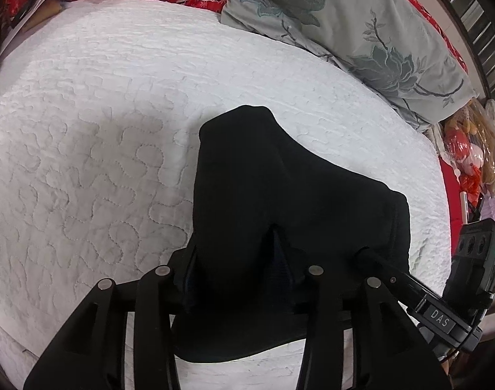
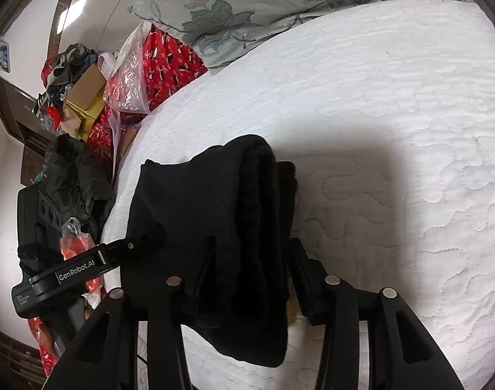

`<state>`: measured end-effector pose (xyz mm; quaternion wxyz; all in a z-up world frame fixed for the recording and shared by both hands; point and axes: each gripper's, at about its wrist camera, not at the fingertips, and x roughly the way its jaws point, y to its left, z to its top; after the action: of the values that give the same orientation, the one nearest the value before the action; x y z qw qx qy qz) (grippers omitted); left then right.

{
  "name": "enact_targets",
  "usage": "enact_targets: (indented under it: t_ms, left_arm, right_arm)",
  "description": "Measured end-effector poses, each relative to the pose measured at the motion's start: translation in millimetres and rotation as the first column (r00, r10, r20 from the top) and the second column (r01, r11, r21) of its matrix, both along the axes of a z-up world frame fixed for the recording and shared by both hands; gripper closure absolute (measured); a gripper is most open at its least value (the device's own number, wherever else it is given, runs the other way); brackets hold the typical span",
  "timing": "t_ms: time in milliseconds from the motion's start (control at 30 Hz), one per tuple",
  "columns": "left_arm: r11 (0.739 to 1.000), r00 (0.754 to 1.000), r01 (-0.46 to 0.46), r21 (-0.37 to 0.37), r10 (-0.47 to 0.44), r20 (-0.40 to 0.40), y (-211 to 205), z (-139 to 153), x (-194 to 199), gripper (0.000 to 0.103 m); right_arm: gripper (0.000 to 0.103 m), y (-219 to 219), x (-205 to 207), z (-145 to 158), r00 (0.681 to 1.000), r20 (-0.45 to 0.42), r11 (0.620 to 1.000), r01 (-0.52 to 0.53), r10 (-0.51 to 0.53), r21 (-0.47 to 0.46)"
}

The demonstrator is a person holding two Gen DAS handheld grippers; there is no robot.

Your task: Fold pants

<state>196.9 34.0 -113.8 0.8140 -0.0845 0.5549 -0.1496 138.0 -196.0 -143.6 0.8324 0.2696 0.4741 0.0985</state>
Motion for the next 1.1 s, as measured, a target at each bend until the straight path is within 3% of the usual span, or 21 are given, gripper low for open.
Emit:
enact_targets:
  t_ms: [133, 200, 433, 667, 733, 800, 933, 1100]
  left_arm:
    - [1.0, 1.0, -0.015, 0.002, 0.015, -0.016, 3, 0, 2, 0.051]
    - [0.999, 0.999, -0.032, -0.016, 0.031, -0.028, 9, 1, 0, 0.05]
    - [0.995, 0.995, -0.096, -0.003, 0.096, 0.001, 24, 14, -22, 0.05]
    - [0.982, 0.983, -0.169, 0.087, 0.161, 0.084, 31, 24, -58, 0.05]
    - [0.978, 0.98, -0.175, 0.117, 0.162, 0.113, 28, 26, -68, 0.05]
    - [0.972, 0.976, -0.177, 0.158, 0.152, 0.155, 23, 29, -78, 0.05]
    - [0.955, 0.964, -0.166, 0.247, 0.104, 0.246, 8, 36, -98, 0.05]
    - [0.968, 0.966, -0.149, 0.201, 0.099, 0.238, 3, 36, -115, 0.05]
  right_arm:
    - [0.048, 1, -3, 5, 1.0, 0.012, 0.997, -0.007, 0.008, -0.075]
    - [0.042, -2, -7, 9, 1.0, 0.016, 0.995, 0.003, -0.002, -0.098]
    - [0.037, -3, -32, 35, 0.999, 0.043, 0.979, 0.027, -0.019, -0.202]
    - [0.008, 9, -66, 64, 0.997, 0.067, 0.919, 0.064, -0.041, -0.388]
    - [0.0, 15, -79, 71, 0.995, 0.076, 0.878, 0.092, -0.063, -0.47]
    - [0.0, 21, -91, 77, 0.993, 0.102, 0.851, 0.105, -0.061, -0.515]
    - [0.0, 23, -113, 89, 0.987, 0.149, 0.846, 0.132, -0.063, -0.516]
    - [0.0, 18, -131, 97, 0.981, 0.169, 0.846, 0.172, -0.099, -0.504]
